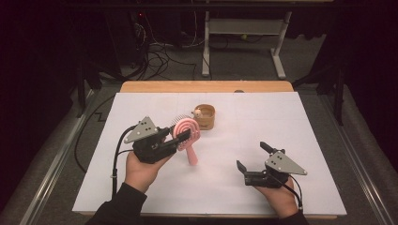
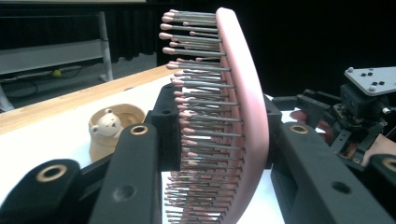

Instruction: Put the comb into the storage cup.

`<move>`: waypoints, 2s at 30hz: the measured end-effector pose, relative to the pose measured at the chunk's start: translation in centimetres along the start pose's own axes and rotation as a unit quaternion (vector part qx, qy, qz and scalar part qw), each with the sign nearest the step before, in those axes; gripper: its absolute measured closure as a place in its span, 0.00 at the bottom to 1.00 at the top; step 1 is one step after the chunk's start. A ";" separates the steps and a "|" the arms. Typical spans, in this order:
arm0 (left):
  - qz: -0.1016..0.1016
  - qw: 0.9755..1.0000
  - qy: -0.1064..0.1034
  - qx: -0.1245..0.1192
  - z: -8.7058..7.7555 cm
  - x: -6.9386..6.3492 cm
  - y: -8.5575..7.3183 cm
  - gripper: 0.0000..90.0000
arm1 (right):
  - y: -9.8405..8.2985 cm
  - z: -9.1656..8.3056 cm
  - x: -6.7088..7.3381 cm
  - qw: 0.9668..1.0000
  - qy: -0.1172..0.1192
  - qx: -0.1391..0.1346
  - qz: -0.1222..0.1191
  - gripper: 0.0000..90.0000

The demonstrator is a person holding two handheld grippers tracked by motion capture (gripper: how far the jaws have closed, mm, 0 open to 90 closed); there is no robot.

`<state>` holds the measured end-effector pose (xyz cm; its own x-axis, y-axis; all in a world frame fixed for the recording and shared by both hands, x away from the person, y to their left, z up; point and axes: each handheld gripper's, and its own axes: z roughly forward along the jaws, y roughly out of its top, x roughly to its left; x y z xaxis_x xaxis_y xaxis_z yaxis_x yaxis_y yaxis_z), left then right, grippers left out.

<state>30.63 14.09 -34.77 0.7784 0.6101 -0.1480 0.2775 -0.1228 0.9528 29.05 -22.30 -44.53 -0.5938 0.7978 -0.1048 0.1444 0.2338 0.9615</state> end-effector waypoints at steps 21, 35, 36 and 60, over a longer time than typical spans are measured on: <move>-0.011 0.999 0.031 -0.014 -2.6 1.9 0.0 0.70 | -1.6 -2.7 -2.1 0.999 -0.035 0.007 0.019 0.00; -0.011 0.999 0.030 -0.021 -2.2 1.8 0.5 0.70 | -2.0 -3.6 -2.8 0.999 -0.043 0.006 0.024 0.00; -0.010 0.999 0.030 -0.022 -2.1 1.8 0.5 0.70 | -2.0 -3.6 -2.8 0.999 -0.043 0.006 0.025 0.00; -0.017 0.999 0.025 -0.045 0.3 1.5 2.3 0.70 | -1.9 -3.5 -2.8 0.999 -0.036 0.000 0.022 0.00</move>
<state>32.63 14.51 -32.91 0.7402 0.6507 -0.1693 0.2500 -0.0327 0.9677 27.67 -26.89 -45.20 -0.5275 0.8457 -0.0800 0.1686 0.1965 0.9659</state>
